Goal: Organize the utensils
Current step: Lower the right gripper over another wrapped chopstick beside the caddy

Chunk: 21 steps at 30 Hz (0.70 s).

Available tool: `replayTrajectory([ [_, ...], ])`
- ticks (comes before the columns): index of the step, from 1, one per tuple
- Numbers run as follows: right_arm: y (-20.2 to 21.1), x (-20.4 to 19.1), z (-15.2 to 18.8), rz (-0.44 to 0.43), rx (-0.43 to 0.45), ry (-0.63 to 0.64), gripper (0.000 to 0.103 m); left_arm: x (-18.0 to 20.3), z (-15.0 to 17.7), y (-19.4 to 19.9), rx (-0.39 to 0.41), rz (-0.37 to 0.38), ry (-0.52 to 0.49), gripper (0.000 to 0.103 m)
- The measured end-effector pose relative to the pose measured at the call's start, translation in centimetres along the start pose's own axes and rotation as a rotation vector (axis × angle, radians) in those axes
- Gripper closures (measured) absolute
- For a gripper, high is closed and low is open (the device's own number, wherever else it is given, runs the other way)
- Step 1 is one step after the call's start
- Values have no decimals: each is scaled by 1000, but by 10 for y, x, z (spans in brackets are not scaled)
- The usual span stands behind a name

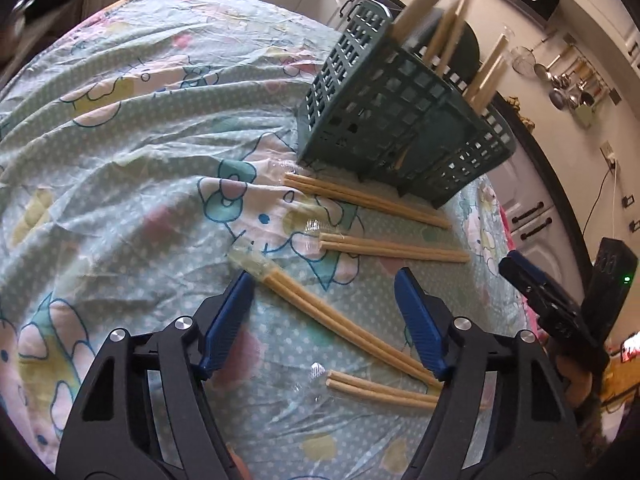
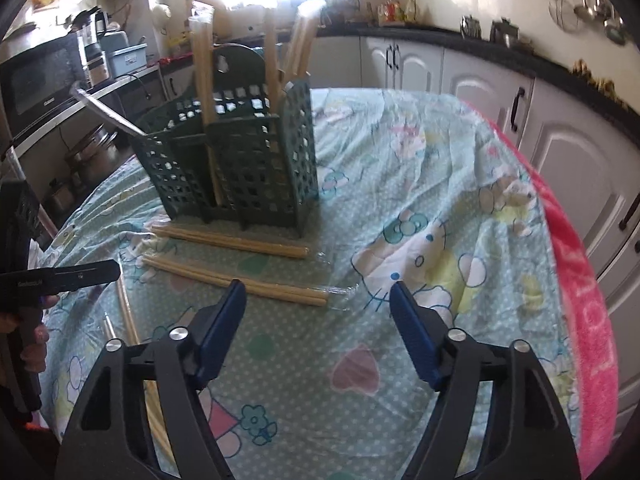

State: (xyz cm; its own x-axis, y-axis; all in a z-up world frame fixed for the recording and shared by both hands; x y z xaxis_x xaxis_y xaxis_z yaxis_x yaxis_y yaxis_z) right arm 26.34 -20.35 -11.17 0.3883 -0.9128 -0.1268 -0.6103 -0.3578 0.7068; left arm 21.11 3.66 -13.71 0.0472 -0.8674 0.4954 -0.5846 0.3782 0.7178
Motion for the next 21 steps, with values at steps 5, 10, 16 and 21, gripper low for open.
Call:
replayTrajectory([
  [5,-18,6,1,-29,-50,-35,45,-4,-5,-2,-7,1,25,39],
  [10,-33,13,4,-45,-100,-83,50,-10,-11,-5,-1,-15,33,48],
  [16,-43,22,9,-78,-127,-153,63,-18,-17,-7,6,-16,58,56],
  [21,-42,20,10,-78,-118,-130,84,-27,-21,-6,12,-34,65,68],
])
Point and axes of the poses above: each gripper's, at about its wrist camera, not at the fingertips, and y roughly against the way its jaws point, x to its right, z to its underside, the point moved 8 cm from there along -y, roughly the way its jaws point, and after that the axes turned 1 degree about x, right-handed, at the moved point
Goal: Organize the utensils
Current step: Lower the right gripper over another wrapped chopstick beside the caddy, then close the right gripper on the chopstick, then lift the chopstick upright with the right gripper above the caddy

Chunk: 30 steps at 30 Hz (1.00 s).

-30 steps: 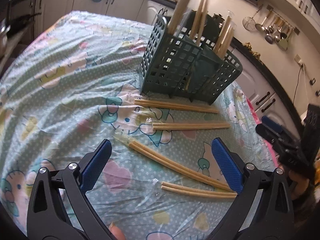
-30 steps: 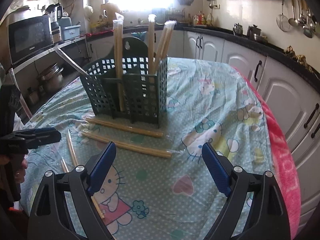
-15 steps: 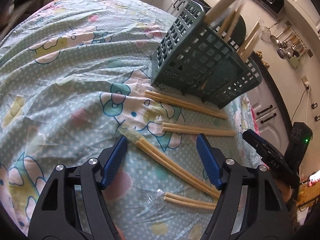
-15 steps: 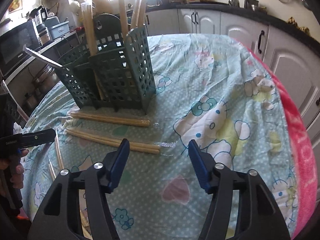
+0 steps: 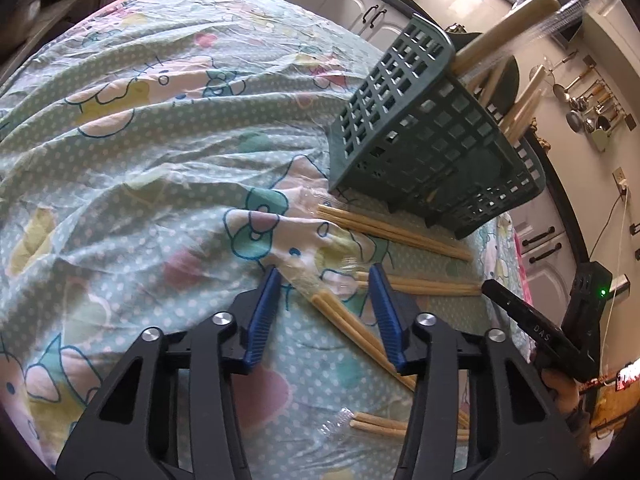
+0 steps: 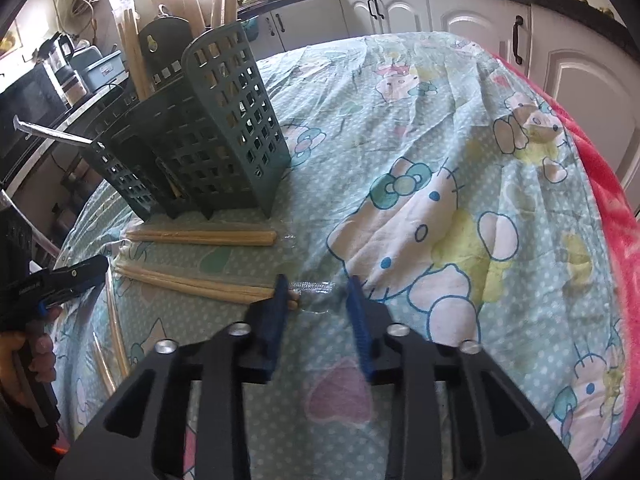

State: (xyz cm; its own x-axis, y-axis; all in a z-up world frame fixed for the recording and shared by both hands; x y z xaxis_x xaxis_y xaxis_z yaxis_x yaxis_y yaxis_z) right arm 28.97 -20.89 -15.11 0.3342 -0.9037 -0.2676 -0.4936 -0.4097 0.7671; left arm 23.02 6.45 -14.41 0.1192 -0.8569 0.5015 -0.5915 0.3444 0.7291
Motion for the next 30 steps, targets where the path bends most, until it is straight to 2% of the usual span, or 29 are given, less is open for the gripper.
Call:
replayTrajectory([
  [5,1,-9,2,12,5,53,97,-6,-3,-2,-2,-32,7,83],
  [17,21,-5,0,31,33,62,100,-1,-4,-1,-9,-48,-31,93],
  [23,44,-6,-6,45,80,85,101,15,-11,18,43,0,-65,98],
  [30,85,-22,-20,52,178,151,101,65,-25,47,105,83,-159,101],
])
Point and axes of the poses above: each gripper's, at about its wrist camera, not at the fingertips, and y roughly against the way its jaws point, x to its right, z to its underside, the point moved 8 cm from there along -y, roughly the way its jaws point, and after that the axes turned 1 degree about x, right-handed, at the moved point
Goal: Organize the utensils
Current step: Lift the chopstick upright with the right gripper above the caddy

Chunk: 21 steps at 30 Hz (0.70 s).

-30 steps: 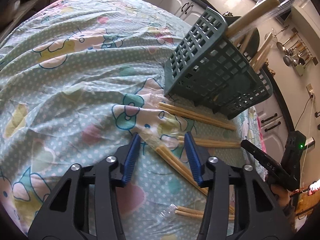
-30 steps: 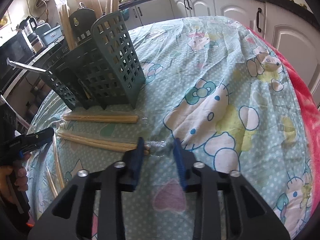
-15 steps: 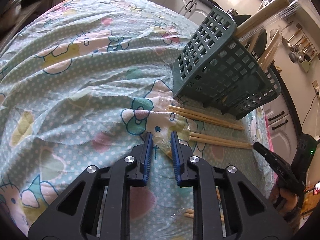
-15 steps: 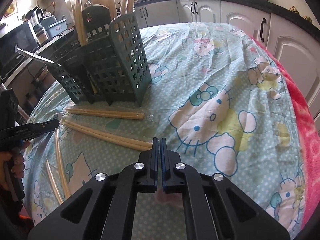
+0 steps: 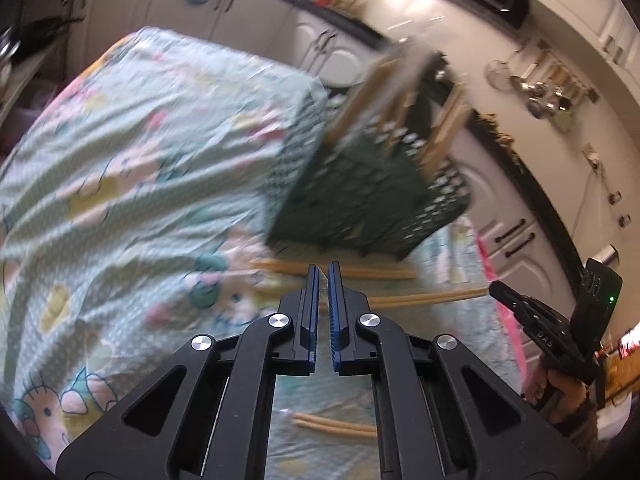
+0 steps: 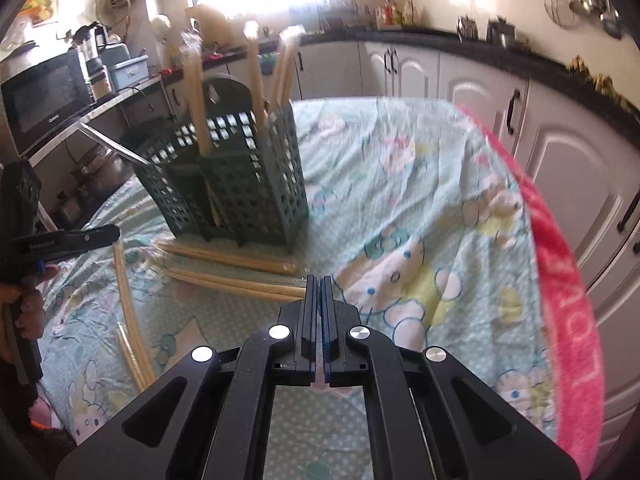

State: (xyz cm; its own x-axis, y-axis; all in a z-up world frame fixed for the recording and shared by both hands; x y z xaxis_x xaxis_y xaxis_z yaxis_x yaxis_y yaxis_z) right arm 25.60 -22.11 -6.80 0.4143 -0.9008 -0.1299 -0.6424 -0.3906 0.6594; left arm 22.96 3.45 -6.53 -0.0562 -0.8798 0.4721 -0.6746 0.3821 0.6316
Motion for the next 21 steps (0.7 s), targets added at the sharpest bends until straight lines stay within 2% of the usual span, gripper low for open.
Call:
replayTrajectory([
  [12,60,-26,-39,-29,155,91,101,88,-27,16,54,85,-174,102],
  [21,85,-33,-58,-31,221,128,101,135,-40,20,79,144,-257,103],
])
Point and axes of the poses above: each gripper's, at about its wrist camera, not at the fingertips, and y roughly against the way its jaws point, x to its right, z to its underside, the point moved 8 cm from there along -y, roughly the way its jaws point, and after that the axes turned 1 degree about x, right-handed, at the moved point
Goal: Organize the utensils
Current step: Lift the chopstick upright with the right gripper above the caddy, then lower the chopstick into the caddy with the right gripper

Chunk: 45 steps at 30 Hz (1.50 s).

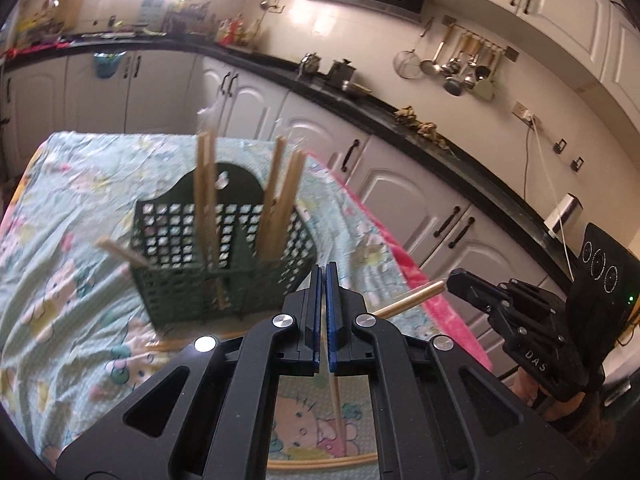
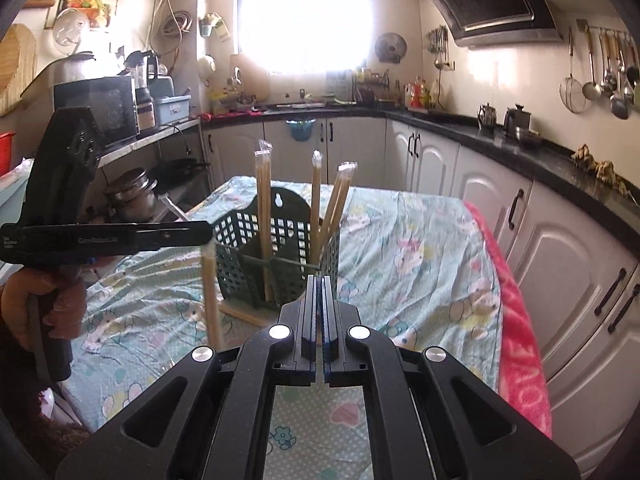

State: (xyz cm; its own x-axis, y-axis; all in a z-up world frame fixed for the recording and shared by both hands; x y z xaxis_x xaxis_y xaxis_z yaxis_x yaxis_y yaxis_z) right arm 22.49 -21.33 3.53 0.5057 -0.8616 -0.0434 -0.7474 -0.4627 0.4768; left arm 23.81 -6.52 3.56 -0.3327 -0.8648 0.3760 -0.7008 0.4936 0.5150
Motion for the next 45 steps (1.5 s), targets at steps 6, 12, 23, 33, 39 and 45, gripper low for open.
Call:
replayTrajectory([
  [6,10,0,-14,32,32,25,101,19,-13,-1,20,32,-34,103],
  [12,16,2,-26,45,58,31,101,34,-27,5,50,52,-64,103],
  [23,31,2,-52,55,118,40,101,50,-72,33,158,71,-110,103],
  [33,43,-2,-93,53,199,51,101,53,-123,66,274,43,-144,103],
  [39,47,-10,-129,50,257,78,101,48,-154,81,331,1,-163,103],
  [45,44,-8,-157,61,293,85,101,29,-179,92,375,-54,-152,103],
])
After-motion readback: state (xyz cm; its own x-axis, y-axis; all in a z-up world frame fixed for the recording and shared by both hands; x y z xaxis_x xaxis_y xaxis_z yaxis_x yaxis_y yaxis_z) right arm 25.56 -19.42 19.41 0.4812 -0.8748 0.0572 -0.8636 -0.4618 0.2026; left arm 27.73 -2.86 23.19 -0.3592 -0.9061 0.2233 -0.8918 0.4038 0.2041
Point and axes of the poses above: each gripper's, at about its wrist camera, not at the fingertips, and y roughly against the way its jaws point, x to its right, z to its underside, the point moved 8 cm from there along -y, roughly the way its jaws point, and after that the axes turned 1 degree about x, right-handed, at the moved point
